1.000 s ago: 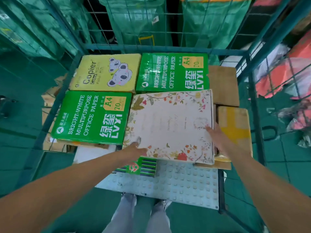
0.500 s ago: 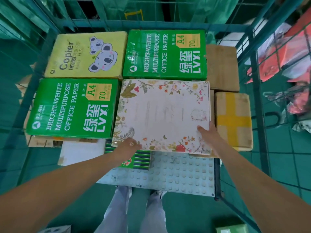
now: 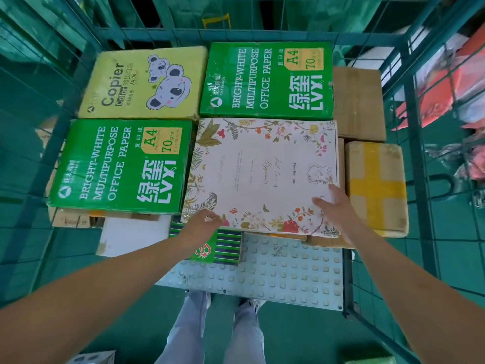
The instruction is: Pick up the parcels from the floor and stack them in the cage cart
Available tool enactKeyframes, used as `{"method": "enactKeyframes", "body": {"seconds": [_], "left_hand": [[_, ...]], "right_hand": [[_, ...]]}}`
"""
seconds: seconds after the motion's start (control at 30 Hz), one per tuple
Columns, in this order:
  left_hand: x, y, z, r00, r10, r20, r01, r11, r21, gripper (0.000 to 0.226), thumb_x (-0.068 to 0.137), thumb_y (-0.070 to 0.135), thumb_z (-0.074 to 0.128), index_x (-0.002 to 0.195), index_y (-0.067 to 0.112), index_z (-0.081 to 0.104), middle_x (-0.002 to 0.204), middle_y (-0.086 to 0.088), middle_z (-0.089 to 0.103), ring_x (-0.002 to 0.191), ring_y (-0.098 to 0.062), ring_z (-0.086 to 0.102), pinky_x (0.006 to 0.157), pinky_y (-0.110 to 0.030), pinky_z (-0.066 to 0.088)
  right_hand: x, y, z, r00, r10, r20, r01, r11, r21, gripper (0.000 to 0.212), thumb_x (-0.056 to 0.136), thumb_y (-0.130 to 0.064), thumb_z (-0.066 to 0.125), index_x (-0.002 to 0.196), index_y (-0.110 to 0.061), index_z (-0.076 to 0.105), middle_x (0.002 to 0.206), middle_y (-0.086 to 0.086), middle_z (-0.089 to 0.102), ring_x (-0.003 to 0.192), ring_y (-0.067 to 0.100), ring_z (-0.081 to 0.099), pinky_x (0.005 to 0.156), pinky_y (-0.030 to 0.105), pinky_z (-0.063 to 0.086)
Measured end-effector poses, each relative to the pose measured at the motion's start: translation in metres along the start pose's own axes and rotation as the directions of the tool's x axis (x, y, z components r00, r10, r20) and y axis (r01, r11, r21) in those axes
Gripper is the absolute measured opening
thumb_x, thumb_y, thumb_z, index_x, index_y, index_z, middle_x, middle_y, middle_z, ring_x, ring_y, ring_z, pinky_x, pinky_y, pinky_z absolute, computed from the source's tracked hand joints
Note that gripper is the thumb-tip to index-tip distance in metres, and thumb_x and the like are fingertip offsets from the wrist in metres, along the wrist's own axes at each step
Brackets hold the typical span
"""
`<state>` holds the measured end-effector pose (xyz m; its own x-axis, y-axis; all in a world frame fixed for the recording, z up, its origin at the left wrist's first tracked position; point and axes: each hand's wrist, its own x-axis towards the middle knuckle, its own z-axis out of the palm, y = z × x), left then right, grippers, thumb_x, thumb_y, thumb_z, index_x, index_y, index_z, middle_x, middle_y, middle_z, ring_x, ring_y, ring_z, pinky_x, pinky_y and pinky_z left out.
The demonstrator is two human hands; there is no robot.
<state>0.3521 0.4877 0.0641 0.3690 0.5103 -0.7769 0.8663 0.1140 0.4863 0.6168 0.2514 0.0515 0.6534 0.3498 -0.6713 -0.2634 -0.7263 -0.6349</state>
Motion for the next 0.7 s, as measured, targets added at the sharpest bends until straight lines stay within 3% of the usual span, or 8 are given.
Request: {"method": "enactKeyframes", "body": {"seconds": [0.07, 0.13, 0.2, 0.3, 0.37, 0.43, 0.57, 0.7], "left_hand": [[-0.003, 0.000, 0.001, 1.000, -0.011, 0.029, 0.012, 0.999, -0.040, 0.009, 0.097, 0.035, 0.067, 0.104, 0.029, 0.064, 0.134, 0.003, 0.053, 0.114, -0.020, 0.059, 0.106, -0.046, 0.050], [-0.011, 0.002, 0.003, 0.995, -0.042, 0.090, 0.046, 0.998, -0.052, 0.013, 0.101, 0.029, 0.063, 0.113, 0.023, 0.064, 0.123, 0.007, 0.056, 0.117, -0.018, 0.054, 0.110, -0.043, 0.047], [-0.018, 0.005, 0.002, 0.989, -0.074, 0.125, 0.079, 0.996, -0.035, 0.031, 0.102, 0.029, 0.063, 0.130, 0.017, 0.059, 0.123, 0.006, 0.053, 0.112, -0.017, 0.055, 0.103, -0.038, 0.052], [-0.025, 0.016, -0.001, 0.986, -0.068, 0.153, 0.066, 0.998, 0.016, 0.035, 0.100, 0.031, 0.065, 0.131, 0.017, 0.059, 0.120, 0.004, 0.058, 0.102, -0.018, 0.059, 0.099, -0.040, 0.055], [-0.034, 0.030, -0.005, 0.986, -0.037, 0.162, 0.036, 0.999, 0.011, 0.030, 0.098, 0.027, 0.067, 0.126, 0.016, 0.063, 0.118, -0.002, 0.063, 0.099, -0.020, 0.060, 0.100, -0.043, 0.054], [-0.050, 0.048, -0.011, 0.986, -0.010, 0.168, 0.011, 1.000, -0.004, 0.024, 0.098, 0.026, 0.067, 0.120, 0.018, 0.064, 0.119, -0.005, 0.066, 0.101, -0.018, 0.062, 0.099, -0.042, 0.053], [-0.096, 0.085, -0.025, 0.971, 0.105, 0.213, -0.108, 0.994, 0.001, 0.025, 0.103, 0.028, 0.061, 0.124, 0.017, 0.061, 0.129, -0.004, 0.062, 0.113, -0.022, 0.064, 0.095, -0.037, 0.057], [-0.146, 0.117, -0.044, 0.947, 0.210, 0.242, -0.203, 0.978, -0.055, 0.018, 0.104, 0.030, 0.061, 0.119, 0.020, 0.062, 0.135, -0.002, 0.058, 0.117, -0.021, 0.060, 0.091, -0.035, 0.057]], "right_hand": [[-0.005, -0.001, -0.002, 0.999, -0.001, 0.043, 0.002, 0.999, -0.032, 0.075, 0.101, -0.042, 0.063, 0.163, -0.031, 0.022, 0.172, -0.008, 0.013, 0.156, 0.024, 0.019, 0.124, 0.049, 0.024], [-0.012, -0.003, -0.003, 0.999, -0.008, 0.053, 0.011, 0.998, -0.056, 0.073, 0.102, -0.041, 0.062, 0.163, -0.030, 0.023, 0.172, -0.008, 0.011, 0.156, 0.024, 0.020, 0.124, 0.048, 0.024], [-0.023, -0.008, 0.000, 1.000, -0.024, 0.018, 0.024, 0.999, -0.034, 0.071, 0.102, -0.039, 0.063, 0.162, -0.029, 0.027, 0.171, -0.007, 0.012, 0.155, 0.025, 0.022, 0.123, 0.048, 0.027], [-0.044, -0.020, 0.007, 0.999, -0.043, -0.023, 0.042, 0.999, -0.032, 0.067, 0.100, -0.040, 0.066, 0.158, -0.027, 0.036, 0.170, -0.002, 0.016, 0.154, 0.025, 0.025, 0.122, 0.046, 0.031], [-0.063, -0.030, 0.011, 0.998, -0.064, -0.002, 0.064, 0.994, -0.084, 0.063, 0.099, -0.043, 0.066, 0.155, -0.026, 0.042, 0.168, 0.001, 0.024, 0.151, 0.025, 0.032, 0.119, 0.045, 0.034], [-0.086, -0.042, 0.013, 0.998, -0.052, 0.038, 0.055, 0.996, -0.068, 0.060, 0.099, -0.041, 0.066, 0.152, -0.023, 0.045, 0.165, 0.001, 0.031, 0.146, 0.025, 0.039, 0.107, 0.033, 0.038], [-0.143, -0.064, 0.008, 0.999, -0.033, 0.042, 0.032, 0.999, 0.024, 0.050, 0.101, -0.035, 0.064, 0.147, -0.021, 0.051, 0.146, 0.002, 0.053, 0.120, 0.018, 0.055, 0.093, 0.030, 0.040], [-0.201, -0.086, -0.001, 1.000, -0.022, 0.002, 0.022, 0.981, 0.195, 0.041, 0.104, -0.024, 0.059, 0.144, -0.014, 0.054, 0.145, 0.009, 0.054, 0.133, 0.028, 0.052, 0.112, 0.043, 0.045]]}}
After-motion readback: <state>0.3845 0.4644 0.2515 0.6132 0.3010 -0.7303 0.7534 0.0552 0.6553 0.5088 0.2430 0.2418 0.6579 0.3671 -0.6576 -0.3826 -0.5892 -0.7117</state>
